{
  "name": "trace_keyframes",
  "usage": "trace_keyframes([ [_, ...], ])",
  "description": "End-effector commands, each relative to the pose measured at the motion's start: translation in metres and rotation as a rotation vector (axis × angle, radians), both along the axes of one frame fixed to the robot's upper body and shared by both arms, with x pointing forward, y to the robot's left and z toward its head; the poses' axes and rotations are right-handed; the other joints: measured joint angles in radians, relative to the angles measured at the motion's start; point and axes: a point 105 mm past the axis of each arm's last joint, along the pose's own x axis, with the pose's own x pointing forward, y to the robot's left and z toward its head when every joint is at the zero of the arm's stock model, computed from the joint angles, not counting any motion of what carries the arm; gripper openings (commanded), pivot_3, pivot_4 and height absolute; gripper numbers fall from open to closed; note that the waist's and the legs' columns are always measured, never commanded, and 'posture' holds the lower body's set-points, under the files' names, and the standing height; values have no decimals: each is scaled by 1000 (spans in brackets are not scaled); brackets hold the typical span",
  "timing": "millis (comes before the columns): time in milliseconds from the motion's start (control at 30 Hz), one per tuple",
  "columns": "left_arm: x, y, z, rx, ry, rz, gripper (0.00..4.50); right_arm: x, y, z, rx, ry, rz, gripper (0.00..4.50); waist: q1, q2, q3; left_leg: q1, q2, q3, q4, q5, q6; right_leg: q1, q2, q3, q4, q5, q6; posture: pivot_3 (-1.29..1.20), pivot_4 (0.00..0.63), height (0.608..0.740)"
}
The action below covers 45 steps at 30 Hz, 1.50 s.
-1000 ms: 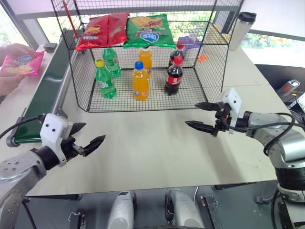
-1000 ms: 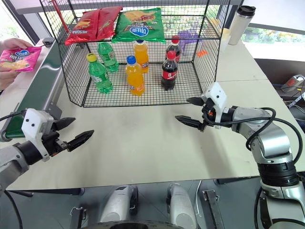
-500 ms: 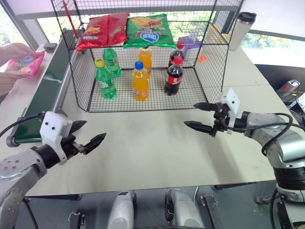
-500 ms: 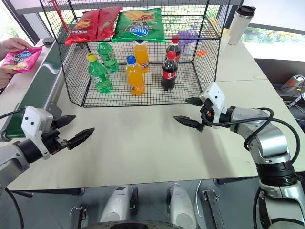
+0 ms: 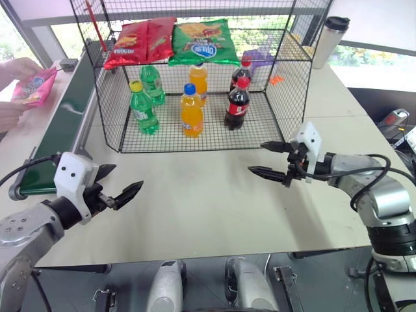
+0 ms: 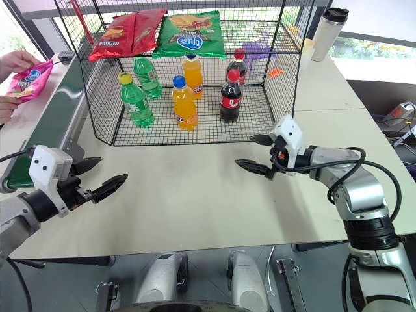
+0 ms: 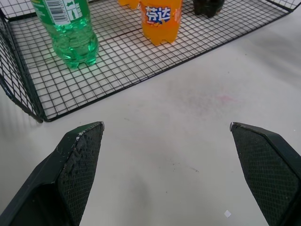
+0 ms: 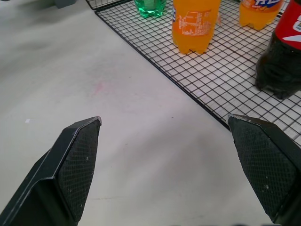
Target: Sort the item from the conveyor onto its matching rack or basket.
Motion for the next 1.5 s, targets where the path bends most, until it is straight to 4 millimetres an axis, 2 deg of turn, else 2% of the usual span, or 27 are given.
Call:
trace_keyframes([
  [33,-2,-4,9,18,-53,-12,4500,1,3,11,6,-54,18,4426,0,0,0,0,0,0,0,0,0,0,0,0,0,0,0,0,150,740],
  [1100,4,-3,11,27,-79,11,4500,3,3,8,12,-64,-3,4426,0,0,0,0,0,0,0,0,0,0,0,0,0,0,0,0,150,740],
  [1200,5,0,16,20,-103,32,4500,5,2,9,17,-65,-6,4426,0,0,0,0,0,0,0,0,0,0,0,0,0,0,0,0,150,740],
  [1300,9,15,38,66,-187,102,4500,6,4,25,90,-70,4,4426,0,0,0,0,0,0,0,0,0,0,0,0,1,0,0,0,150,740],
  [1400,9,74,89,445,-365,342,4500,-3,27,68,240,-85,121,4426,-9,-2,1,0,0,0,1,0,0,-1,1,0,3,0,0,0,150,740],
  [1433,7,86,100,583,-392,382,4500,-6,35,77,264,-88,156,4426,-13,-1,1,0,1,0,1,0,0,-2,2,0,3,1,-1,0,150,740],
  [1500,5,105,106,848,-398,415,4500,-9,49,85,277,-97,200,4426,-19,1,0,1,1,1,-2,0,0,-2,1,0,3,1,-1,0,150,740],
])
